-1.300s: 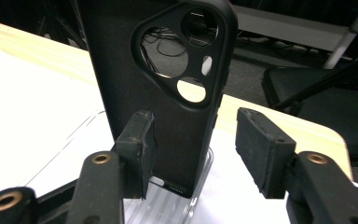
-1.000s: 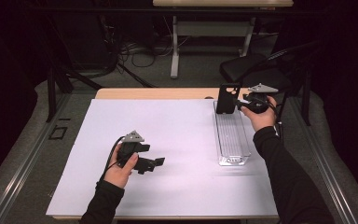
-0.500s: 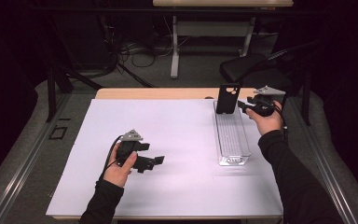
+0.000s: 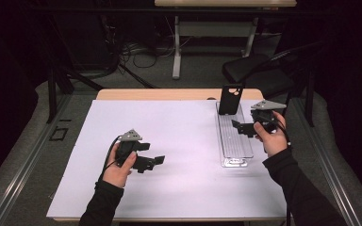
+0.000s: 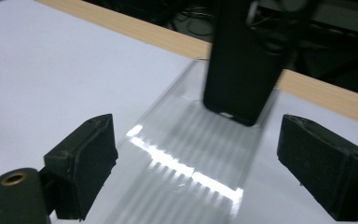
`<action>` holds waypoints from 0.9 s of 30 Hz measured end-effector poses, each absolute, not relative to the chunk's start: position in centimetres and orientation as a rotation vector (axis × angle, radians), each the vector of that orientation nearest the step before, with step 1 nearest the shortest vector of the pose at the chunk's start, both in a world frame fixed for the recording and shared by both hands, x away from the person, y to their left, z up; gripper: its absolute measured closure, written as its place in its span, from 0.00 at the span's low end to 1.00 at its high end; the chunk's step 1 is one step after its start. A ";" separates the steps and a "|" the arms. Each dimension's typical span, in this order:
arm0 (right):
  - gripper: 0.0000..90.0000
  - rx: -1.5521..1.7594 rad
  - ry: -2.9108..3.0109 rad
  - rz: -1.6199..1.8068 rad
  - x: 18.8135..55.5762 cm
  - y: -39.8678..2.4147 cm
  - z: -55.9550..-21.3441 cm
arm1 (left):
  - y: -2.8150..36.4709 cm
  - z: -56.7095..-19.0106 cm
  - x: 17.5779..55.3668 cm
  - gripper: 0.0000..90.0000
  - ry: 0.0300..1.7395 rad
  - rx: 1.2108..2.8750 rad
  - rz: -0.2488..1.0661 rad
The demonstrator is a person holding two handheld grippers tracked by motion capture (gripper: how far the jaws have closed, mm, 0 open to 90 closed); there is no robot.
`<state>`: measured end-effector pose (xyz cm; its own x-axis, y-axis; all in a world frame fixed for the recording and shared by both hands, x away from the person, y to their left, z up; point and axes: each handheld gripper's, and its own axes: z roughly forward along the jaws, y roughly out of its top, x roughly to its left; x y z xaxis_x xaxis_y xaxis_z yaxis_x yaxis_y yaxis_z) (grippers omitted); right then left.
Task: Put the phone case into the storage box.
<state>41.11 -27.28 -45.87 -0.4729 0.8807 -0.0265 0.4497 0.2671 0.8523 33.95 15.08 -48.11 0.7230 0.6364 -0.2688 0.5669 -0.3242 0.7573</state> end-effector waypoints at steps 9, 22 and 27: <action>0.05 1.081 2.075 1.271 35.5 -23.6 -46.5 | 15.0 -48.1 34.0 0.18 0.902 2.017 0.090; 0.00 1.078 2.134 1.397 30.0 -20.1 -48.0 | 14.9 -48.0 34.0 0.18 0.888 2.021 0.088; 0.04 1.051 2.160 1.373 29.0 -19.7 -48.7 | 14.8 -47.9 34.0 0.18 0.883 2.023 0.092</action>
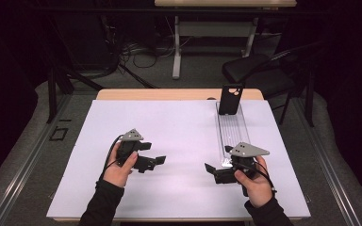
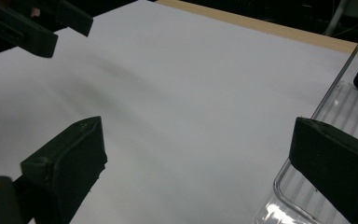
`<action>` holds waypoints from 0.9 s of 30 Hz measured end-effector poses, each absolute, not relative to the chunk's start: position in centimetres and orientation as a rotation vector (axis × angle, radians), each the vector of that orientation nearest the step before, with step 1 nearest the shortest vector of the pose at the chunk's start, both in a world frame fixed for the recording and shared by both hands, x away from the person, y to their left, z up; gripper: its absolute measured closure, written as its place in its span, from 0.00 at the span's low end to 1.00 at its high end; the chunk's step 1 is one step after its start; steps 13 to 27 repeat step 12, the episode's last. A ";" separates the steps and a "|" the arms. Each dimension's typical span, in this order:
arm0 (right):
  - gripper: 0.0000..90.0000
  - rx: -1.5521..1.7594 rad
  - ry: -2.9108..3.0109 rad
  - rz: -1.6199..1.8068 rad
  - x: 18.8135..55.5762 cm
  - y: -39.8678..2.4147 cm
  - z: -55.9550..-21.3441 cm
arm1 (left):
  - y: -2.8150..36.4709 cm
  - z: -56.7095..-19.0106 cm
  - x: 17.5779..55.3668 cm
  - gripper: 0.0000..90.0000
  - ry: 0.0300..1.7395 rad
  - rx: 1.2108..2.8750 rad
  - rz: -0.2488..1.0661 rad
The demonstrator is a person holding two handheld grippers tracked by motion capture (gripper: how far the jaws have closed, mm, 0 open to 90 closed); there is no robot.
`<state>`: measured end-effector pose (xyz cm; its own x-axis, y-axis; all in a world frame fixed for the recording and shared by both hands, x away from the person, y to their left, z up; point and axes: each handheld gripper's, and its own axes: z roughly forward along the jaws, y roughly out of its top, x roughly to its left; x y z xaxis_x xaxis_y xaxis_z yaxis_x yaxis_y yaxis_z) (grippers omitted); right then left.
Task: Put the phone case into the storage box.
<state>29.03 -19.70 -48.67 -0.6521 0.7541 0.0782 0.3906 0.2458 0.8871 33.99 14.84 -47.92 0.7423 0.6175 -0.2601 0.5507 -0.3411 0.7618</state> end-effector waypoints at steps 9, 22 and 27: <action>0.06 1.036 2.227 1.317 28.6 -19.1 -50.2 | 14.7 -48.1 34.1 0.18 0.887 2.027 0.096; 0.06 1.013 2.239 1.303 28.3 -19.0 -50.0 | 14.7 -48.1 34.2 0.18 0.888 2.028 0.096; 0.06 1.013 2.239 1.303 28.3 -19.0 -50.0 | 14.7 -48.1 34.2 0.18 0.888 2.028 0.096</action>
